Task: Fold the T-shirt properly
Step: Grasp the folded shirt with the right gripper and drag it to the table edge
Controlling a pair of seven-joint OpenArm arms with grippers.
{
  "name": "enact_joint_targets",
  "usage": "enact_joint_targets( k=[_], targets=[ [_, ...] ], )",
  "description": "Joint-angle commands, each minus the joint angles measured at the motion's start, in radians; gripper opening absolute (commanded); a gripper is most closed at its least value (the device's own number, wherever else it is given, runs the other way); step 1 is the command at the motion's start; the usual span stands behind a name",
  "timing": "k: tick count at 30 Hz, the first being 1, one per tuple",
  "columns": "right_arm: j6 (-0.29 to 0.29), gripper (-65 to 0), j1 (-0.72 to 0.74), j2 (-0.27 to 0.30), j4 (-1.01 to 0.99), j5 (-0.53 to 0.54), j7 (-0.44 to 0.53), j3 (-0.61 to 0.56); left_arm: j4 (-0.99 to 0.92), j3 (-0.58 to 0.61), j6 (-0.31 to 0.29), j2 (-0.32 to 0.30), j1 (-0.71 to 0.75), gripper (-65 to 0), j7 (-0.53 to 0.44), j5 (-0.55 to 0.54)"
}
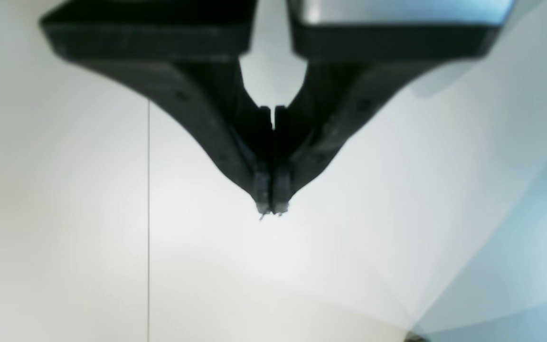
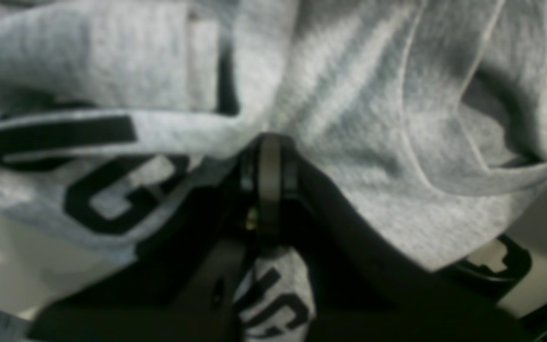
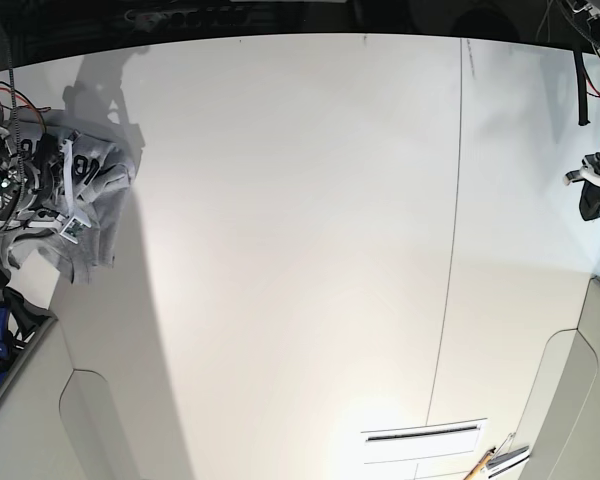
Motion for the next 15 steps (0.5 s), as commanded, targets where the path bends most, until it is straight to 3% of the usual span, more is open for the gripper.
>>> enact_joint_targets(
  k=[1, 8, 15],
  targets=[
    [0.045, -65.0, -0.015, 0.000, 0.010, 0.083, -0.013, -0.009, 0.016, -0.006, -0.004, -0.019, -0.006, -65.0, -0.019, -0.013],
    [0.062, -65.0, -0.018, 0.000, 0.157, 0.161, -0.013, -0.013, 0.016, -0.006, -0.004, -0.019, -0.006, -65.0, -0.019, -0.013],
    [0.077, -65.0, -0.018, 0.000, 0.200, 0.168, -0.013, -0.014, 0.016, -0.006, -0.004, -0.019, -0.006, -65.0, -0.019, -0.013]
  ],
)
